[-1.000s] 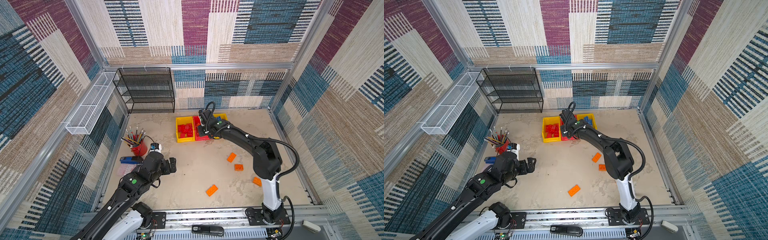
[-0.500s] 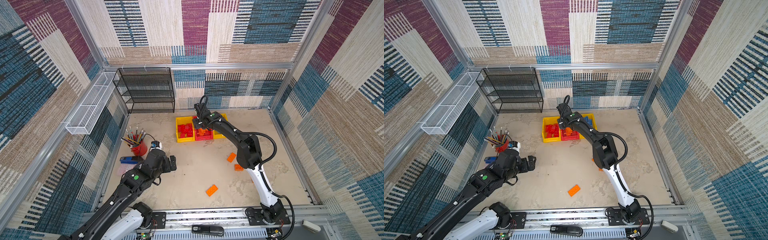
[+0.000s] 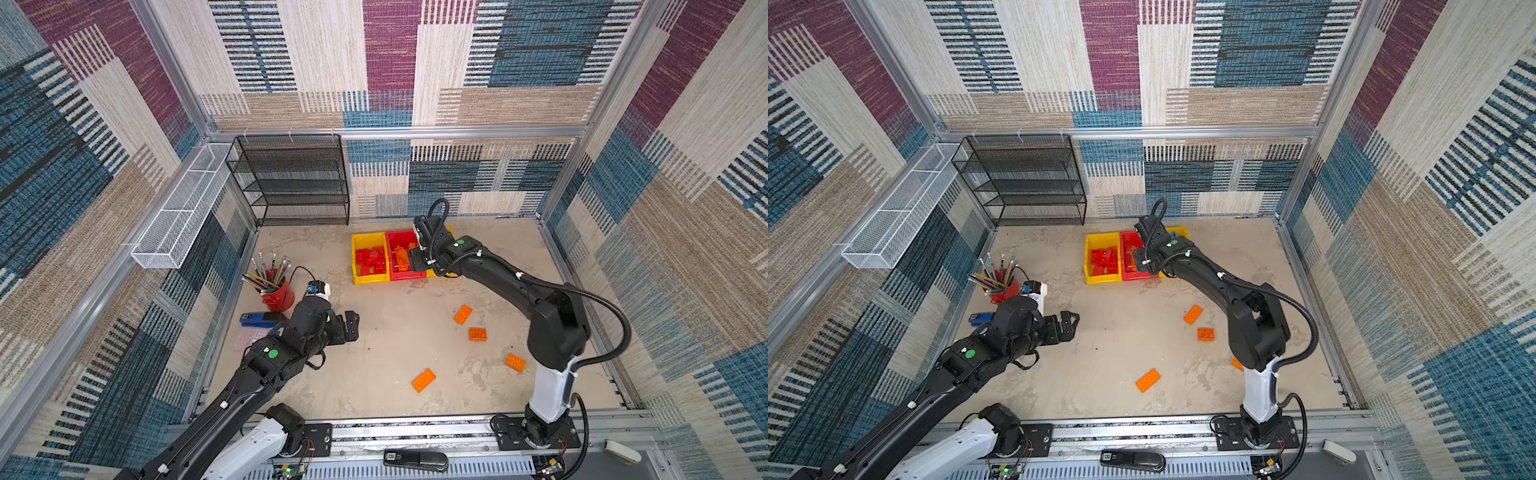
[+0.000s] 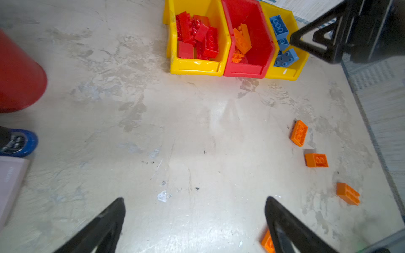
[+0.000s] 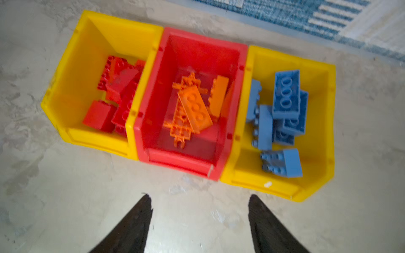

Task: Sort the legos into containers by color
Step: Pick up the lego from the center of the table.

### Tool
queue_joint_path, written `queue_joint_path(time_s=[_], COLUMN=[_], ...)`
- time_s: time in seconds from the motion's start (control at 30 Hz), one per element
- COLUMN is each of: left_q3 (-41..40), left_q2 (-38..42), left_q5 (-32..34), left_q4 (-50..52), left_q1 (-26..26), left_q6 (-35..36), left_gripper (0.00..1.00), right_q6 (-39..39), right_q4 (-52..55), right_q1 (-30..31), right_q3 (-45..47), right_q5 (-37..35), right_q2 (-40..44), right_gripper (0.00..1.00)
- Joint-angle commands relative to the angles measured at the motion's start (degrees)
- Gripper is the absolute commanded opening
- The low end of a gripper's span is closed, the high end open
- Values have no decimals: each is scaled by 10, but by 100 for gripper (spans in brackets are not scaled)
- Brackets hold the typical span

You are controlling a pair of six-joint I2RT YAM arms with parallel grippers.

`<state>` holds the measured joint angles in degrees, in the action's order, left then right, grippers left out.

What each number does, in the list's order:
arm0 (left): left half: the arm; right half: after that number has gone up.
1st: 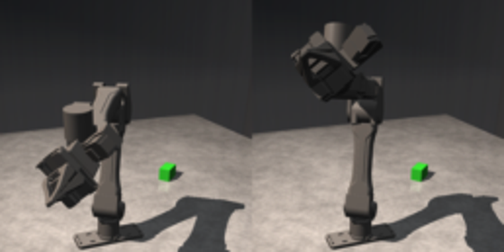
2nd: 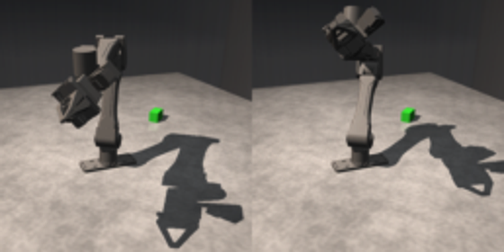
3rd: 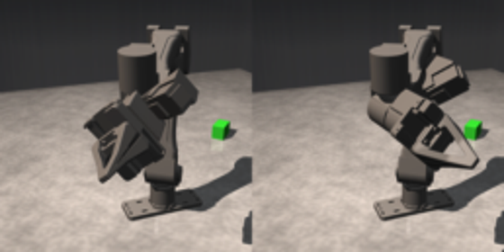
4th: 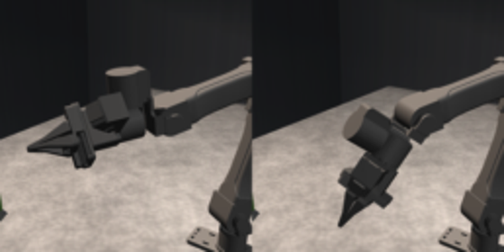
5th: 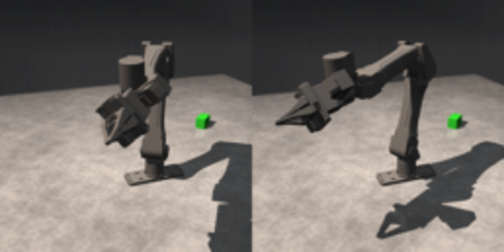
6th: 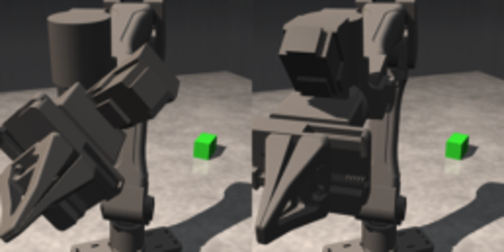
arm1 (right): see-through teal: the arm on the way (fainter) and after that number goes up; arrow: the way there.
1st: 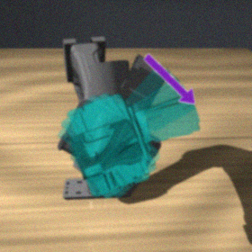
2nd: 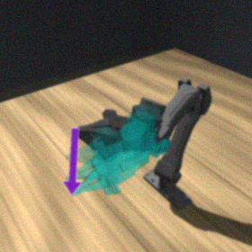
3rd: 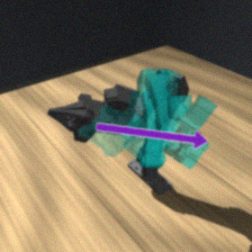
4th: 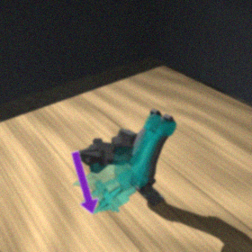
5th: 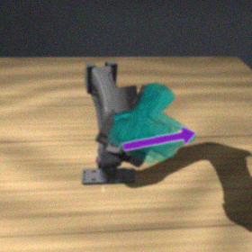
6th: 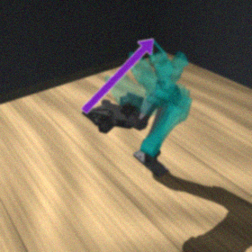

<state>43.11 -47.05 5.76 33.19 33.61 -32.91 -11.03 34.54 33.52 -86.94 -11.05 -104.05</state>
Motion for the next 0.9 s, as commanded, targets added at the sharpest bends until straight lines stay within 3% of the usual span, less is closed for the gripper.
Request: queue_joint_path(time_s=[0.0, 0.17, 0.23, 0.37, 0.57, 0.87], left_q3=[-4, -2, 13, 48, 56, 53], left_q2=[-8, -35, -58, -112, -153, -131], left_q5=[-56, -37, -24, 0, -3, 52], left_q4=[-48, -83, -88, -101, -125, -102], left_q1=[25, 100, 133, 194, 219, 218], left_q6=[-9, -15, -5, 15, 17, 39], left_gripper=[99, 100, 100, 100, 100, 99], right_q6=[-58, -103, -144, -170, -183, -185], right_q4=[-37, -46, -43, -57, -90, -142], right_q1=[1, -1, -2, -13, -54, -75], right_q3=[117, 282, 315, 365, 396, 392], right_q5=[-17, -31, -46, -46, 11, 71], right_q2=[80, 197, 225, 267, 247, 176], right_gripper=[71, 71, 82, 91, 89, 82])
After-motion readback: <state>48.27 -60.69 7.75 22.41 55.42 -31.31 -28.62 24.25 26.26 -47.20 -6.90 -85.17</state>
